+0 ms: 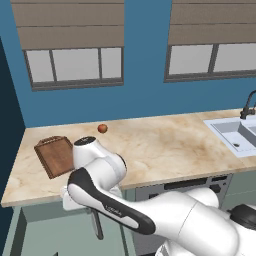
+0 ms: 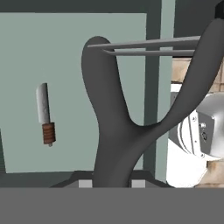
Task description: Open the drawer on the left and place the cutting tools on the cutting board.
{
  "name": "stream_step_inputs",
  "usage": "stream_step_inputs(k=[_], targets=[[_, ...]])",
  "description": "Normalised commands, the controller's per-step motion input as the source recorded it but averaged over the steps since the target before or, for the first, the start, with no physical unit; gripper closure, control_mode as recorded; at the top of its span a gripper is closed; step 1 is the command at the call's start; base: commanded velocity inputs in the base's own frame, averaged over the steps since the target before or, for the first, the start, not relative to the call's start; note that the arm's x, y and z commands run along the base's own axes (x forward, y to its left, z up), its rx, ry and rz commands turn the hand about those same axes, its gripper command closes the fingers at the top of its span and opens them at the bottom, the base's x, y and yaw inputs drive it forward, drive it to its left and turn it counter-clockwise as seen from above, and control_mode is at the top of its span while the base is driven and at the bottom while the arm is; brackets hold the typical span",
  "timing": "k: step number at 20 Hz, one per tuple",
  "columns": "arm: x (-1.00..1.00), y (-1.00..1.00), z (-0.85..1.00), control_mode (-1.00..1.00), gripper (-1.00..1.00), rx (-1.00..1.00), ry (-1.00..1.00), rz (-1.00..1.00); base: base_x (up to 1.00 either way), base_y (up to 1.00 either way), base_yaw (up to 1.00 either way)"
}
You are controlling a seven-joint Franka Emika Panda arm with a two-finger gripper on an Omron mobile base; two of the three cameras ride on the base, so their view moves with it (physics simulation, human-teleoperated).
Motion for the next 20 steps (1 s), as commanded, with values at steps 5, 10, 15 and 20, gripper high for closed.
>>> stream_step_inputs(k=[5, 10, 15, 20], targets=[[0.00, -0.10, 0.27, -1.00, 1.00, 0.00, -0.04, -0.02, 0.00, 0.00, 0.00], [0.04, -0.12, 0.20, -1.00, 1.00, 0.00, -0.04, -0.01, 0.00, 0.00, 0.00], [0.26, -0.16, 0.05, -1.00, 1.00, 0.00, 0.00, 0.00, 0.00, 0.00, 0.00], [0.47, -0.12, 0.02, -1.00, 1.00, 0.00, 0.00, 0.00, 0.00, 0.00, 0.00]])
